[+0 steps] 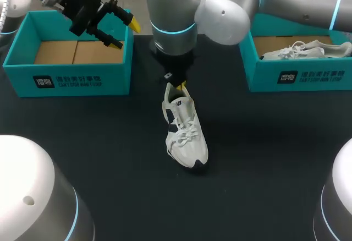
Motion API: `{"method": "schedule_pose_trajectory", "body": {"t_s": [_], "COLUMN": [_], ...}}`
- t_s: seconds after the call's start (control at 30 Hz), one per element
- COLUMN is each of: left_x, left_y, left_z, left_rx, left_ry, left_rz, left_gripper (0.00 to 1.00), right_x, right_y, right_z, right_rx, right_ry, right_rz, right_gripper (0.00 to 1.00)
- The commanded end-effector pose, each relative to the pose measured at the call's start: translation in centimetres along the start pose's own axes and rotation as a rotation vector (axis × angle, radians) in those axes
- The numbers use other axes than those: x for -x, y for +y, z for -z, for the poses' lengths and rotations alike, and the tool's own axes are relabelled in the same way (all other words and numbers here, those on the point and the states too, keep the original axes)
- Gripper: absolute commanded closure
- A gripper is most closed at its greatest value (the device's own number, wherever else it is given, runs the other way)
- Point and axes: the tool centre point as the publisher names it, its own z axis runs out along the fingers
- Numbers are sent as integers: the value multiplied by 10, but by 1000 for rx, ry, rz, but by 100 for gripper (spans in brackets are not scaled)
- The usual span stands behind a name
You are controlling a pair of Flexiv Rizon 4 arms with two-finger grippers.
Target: Take the shoe out of the shoebox, open the shoe tongue, remove and reinsert the insole, then place the shoe into the shoebox
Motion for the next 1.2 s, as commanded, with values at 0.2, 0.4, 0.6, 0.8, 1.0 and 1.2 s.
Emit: {"method": "schedule_pose_trajectory", "body": {"t_s": [0.2, 0.4, 0.6, 0.8, 1.0, 1.2], "left_x": [0, 0, 0, 0, 0, 0], "left_y": [0, 0, 0, 0, 0, 0], "left_z": [0, 0, 0, 0, 0, 0], "left_rx": [1, 1, 1, 1, 1, 1], "left_ry": [2, 2, 2, 2, 2, 2], "left_rz": [-1, -1, -1, -1, -1, -1], "left_gripper": [0, 0, 0, 0, 0, 0], "right_x": [7, 8, 11, 11, 15, 24], "right_y": [-5, -3, -5, -5, 8, 30], "right_z": [-3, 3, 0, 0, -9, -17], "right_rx": [190, 186, 79, 79, 88, 54], "right_ry": [-75, -109, -134, -134, -127, -67], "right_rz": [850, 989, 1047, 1047, 1052, 1037], "right_gripper": [100, 100, 100, 100, 100, 100]}}
